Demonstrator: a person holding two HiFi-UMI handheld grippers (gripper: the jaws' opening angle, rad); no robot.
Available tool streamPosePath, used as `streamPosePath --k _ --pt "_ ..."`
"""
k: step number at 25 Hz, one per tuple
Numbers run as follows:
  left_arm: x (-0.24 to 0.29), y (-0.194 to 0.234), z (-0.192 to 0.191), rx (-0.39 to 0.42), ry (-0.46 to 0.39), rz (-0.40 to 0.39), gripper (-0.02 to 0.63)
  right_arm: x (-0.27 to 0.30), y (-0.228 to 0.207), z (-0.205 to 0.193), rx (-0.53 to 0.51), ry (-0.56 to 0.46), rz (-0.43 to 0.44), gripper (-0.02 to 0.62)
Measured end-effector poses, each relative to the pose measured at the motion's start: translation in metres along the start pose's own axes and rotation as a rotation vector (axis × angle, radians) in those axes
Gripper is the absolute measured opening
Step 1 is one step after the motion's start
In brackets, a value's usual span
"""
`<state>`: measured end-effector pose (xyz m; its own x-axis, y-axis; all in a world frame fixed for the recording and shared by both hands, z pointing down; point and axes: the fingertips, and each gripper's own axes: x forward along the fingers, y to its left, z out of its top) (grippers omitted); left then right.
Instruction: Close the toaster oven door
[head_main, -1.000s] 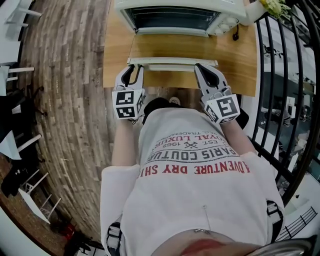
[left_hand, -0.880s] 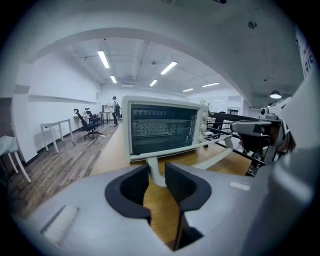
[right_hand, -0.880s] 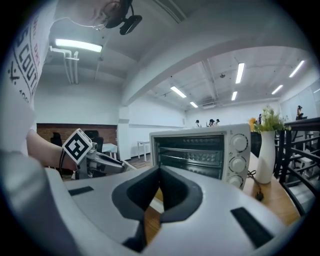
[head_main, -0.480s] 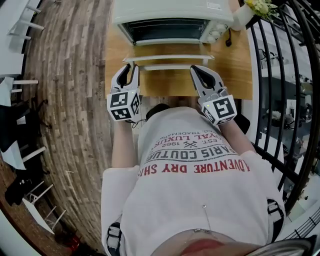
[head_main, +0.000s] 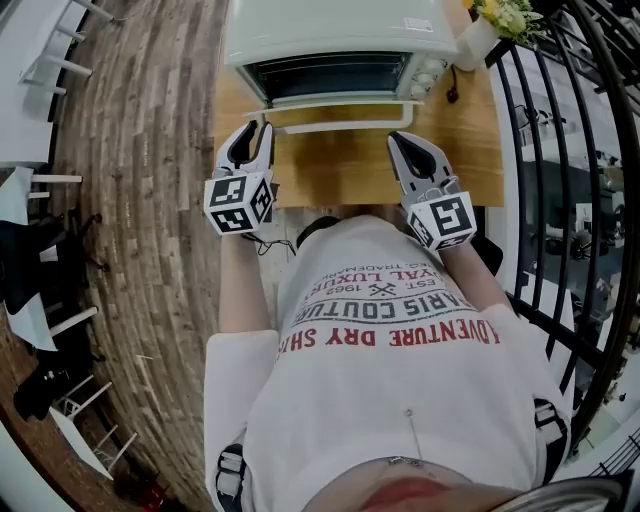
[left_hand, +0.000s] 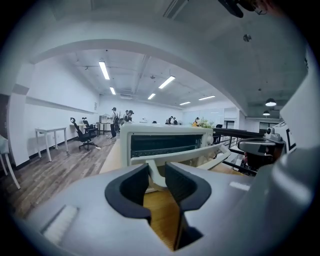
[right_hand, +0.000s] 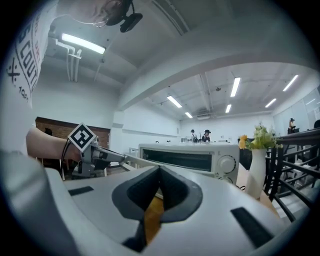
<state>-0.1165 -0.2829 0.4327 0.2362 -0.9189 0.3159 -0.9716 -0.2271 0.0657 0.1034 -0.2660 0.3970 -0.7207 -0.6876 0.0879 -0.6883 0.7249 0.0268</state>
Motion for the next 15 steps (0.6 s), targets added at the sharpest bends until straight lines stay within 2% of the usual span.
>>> streamPosePath --k 5,10,15 --pt "0.010 0.005 0.018 0.003 -0.053 0.018 0.100 0.000 -0.007 0.003 -0.010 -0.008 -0.021 -0.014" --pt "0.020 0.016 0.034 -0.040 -0.101 0.060 0.100 0.005 -0.011 0.003 -0.033 -0.001 -0.027 -0.014" --pt "0.035 0.021 0.048 -0.079 -0.099 0.031 0.101 0.003 -0.022 0.000 -0.028 0.015 -0.053 -0.014"
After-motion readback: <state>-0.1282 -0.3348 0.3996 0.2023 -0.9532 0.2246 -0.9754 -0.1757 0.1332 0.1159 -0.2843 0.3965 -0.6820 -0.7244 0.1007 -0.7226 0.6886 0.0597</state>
